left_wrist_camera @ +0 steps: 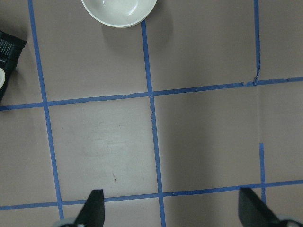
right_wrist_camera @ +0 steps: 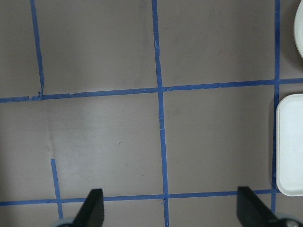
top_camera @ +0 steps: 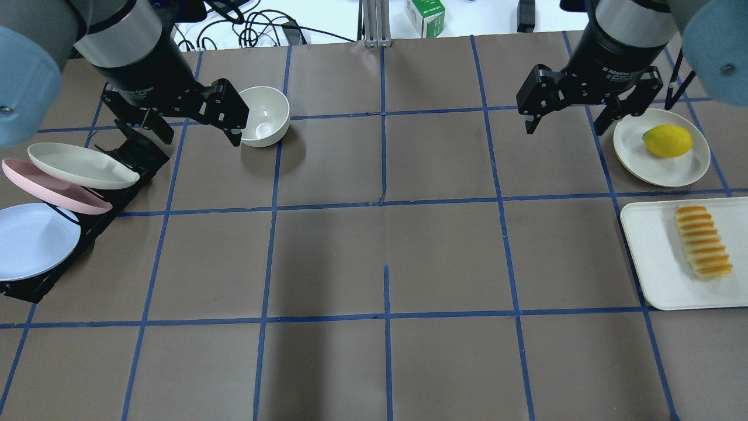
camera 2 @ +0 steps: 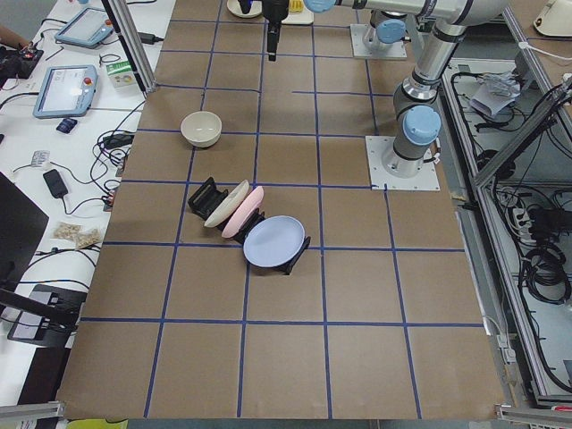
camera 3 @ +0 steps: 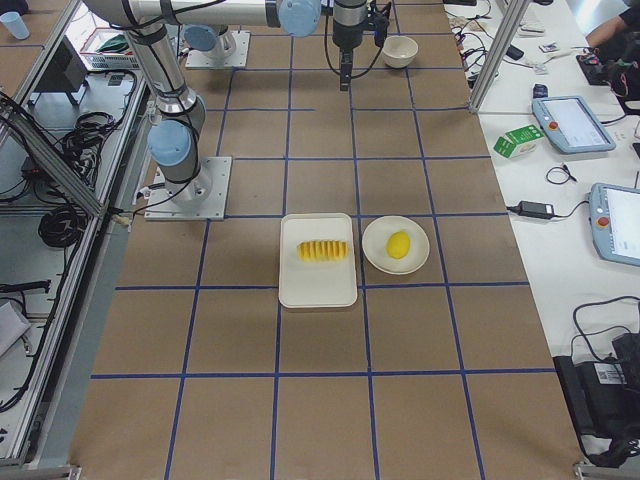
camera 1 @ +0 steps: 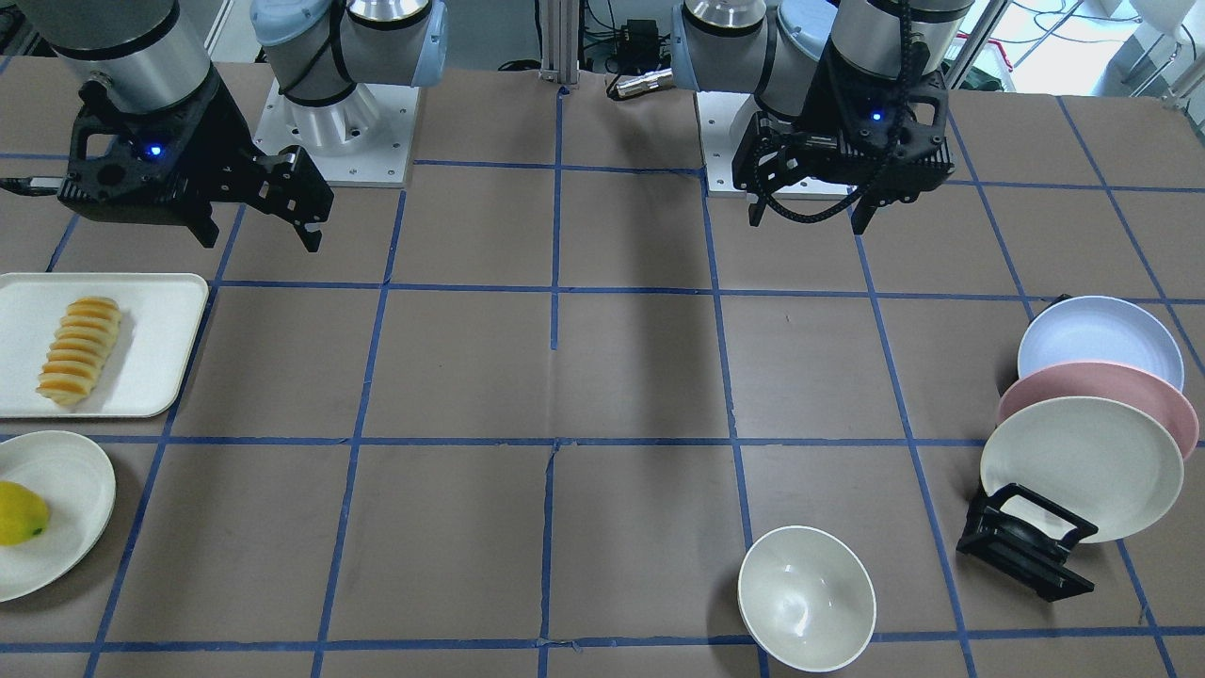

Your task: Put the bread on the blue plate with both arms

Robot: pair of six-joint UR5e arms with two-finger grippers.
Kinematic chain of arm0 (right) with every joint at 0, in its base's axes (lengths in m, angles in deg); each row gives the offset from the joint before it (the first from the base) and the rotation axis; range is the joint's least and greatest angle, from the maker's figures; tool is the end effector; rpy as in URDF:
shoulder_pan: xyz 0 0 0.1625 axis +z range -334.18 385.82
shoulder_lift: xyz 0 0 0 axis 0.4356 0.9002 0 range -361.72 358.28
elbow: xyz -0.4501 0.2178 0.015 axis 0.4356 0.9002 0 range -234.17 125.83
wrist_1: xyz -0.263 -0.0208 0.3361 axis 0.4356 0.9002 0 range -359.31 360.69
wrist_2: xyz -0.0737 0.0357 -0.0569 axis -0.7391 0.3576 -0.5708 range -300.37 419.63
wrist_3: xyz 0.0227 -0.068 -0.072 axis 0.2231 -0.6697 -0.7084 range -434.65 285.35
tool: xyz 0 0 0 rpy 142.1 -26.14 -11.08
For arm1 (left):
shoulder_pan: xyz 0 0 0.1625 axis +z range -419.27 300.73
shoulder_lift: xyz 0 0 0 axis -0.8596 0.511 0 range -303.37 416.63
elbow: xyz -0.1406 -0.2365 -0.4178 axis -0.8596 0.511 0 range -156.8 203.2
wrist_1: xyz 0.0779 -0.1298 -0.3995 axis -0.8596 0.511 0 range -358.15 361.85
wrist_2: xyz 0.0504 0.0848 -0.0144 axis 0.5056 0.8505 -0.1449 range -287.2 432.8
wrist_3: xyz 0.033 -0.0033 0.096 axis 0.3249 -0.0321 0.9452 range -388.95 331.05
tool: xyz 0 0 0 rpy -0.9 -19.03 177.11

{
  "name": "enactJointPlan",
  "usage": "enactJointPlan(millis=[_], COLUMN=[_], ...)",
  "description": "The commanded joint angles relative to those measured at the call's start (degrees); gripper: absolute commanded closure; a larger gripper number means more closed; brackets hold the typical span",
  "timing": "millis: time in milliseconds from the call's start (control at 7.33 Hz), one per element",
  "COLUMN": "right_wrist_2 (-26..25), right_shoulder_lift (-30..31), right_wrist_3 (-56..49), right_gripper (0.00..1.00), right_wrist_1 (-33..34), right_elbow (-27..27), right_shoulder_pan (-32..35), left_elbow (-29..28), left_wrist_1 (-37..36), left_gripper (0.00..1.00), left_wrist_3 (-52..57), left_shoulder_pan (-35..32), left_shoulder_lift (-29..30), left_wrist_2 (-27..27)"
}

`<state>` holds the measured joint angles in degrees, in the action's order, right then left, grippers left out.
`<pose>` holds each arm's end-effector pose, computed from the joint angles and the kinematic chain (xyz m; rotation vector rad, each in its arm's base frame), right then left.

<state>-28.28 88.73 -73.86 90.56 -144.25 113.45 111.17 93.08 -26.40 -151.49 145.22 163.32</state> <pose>0.1160 -0.5074 0.5642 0.0855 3.1039 -0.0071 -0.1515 -0.4908 0.5892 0.1301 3.1292 -0.0600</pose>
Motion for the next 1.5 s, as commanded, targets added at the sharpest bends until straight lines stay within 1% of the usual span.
enactJointPlan(millis=[0,136,273,409,545,682,818,955,1091,1227,1364], right_wrist_2=[-0.2,-0.2,-0.3,-0.5,-0.7,-1.1,-3.1,-5.9,-6.2,-7.4,-7.4], right_shoulder_lift=[0.0,-0.1,-0.2,-0.2,0.8,1.6,1.6,1.5,1.5,1.4,0.1], right_wrist_3=[0.0,0.0,0.0,0.0,0.0,-1.6,-6.5,-8.2,-9.6,-16.3,-21.1], right_gripper=[0.0,0.0,0.0,0.0,0.0,0.0,0.0,0.0,0.0,0.0,0.0], right_wrist_1=[0.0,0.0,-0.2,-0.6,-0.6,-0.8,-1.1,-0.8,-0.3,0.7,4.4], right_elbow=[0.0,-0.1,-0.1,0.0,0.0,-0.1,-0.4,-2.4,-5.4,-7.2,-9.0], right_shoulder_pan=[0.0,0.0,0.0,-0.1,-0.4,-1.5,-4.1,-9.4,-15.1,-20.8,-24.0], left_elbow=[0.0,0.1,0.1,-0.5,-0.4,0.1,0.0,0.3,0.9,1.0,1.1], left_wrist_1=[0.0,0.0,1.5,4.4,4.9,4.8,5.4,5.0,4.1,-2.0,-7.1], left_gripper=[0.0,0.0,0.0,0.0,0.0,0.0,0.0,0.0,0.0,0.0,0.0], left_wrist_3=[0.0,0.0,0.0,1.7,7.7,16.1,17.7,27.4,38.7,44.4,46.6], left_shoulder_pan=[0.0,0.2,1.1,6.7,13.7,19.7,26.3,33.0,39.2,44.1,47.6], left_shoulder_lift=[-0.1,-0.3,-1.0,-1.8,-2.0,-1.6,-0.8,0.8,3.8,7.0,10.2], left_wrist_2=[0.0,0.2,1.2,10.8,11.2,11.5,11.8,11.7,11.2,11.0,10.9])
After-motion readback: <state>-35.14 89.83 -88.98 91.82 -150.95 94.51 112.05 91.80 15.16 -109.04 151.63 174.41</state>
